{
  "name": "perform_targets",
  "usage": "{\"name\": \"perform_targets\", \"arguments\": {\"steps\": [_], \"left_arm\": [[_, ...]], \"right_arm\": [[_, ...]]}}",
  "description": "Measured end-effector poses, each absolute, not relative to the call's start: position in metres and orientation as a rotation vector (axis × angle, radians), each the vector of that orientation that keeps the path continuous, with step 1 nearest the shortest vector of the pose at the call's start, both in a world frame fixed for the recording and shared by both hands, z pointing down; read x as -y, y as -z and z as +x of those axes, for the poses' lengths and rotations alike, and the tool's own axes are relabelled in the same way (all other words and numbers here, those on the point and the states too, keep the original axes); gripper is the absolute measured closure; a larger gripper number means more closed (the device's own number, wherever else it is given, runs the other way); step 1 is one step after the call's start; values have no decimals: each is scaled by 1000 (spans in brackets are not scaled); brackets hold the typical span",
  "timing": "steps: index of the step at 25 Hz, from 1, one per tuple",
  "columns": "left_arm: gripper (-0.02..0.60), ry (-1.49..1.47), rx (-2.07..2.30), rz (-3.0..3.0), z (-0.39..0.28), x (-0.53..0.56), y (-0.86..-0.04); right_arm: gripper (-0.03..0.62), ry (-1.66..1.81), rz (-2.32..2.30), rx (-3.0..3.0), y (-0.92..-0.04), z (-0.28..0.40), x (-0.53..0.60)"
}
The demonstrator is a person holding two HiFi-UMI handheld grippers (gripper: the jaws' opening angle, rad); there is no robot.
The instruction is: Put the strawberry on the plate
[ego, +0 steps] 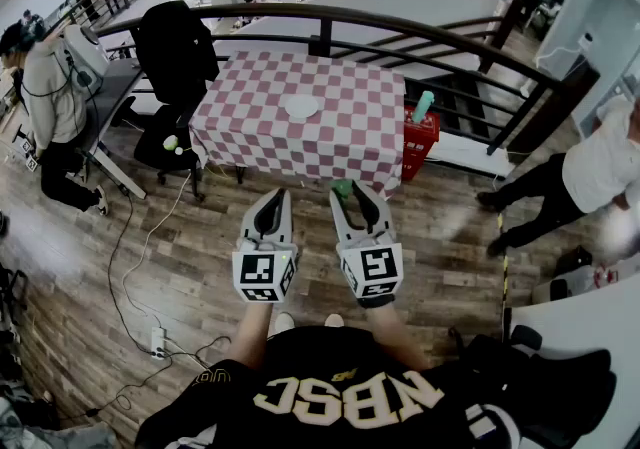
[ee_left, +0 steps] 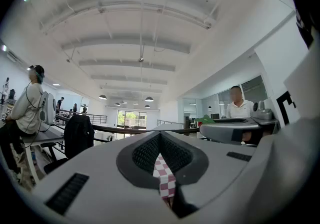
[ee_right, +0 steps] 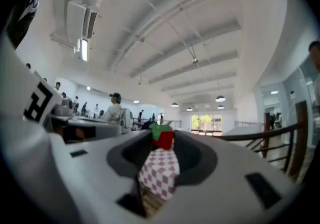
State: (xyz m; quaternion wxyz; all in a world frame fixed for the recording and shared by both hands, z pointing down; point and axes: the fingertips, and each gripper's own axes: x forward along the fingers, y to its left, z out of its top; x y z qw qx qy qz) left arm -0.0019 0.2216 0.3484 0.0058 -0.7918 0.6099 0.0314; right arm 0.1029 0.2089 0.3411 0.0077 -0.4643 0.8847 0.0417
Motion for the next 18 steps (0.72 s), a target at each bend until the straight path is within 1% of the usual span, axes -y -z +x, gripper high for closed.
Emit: {"name": "perform_targets", "arguments": {"steps": [10, 14, 18], "left_arm": [[566, -30, -1874, -2498, 57, -227, -361], [566, 46, -1888, -2493, 66, -229, -375], [566, 57, -1931, -2478, 62, -222, -381]], "right_arm": [[447, -76, -1445, -2740, -351, 151, -210], [447, 10, -1455, -2711, -366, 166, -201], [447, 50, -1422, -2725, -374, 165, -193]]}}
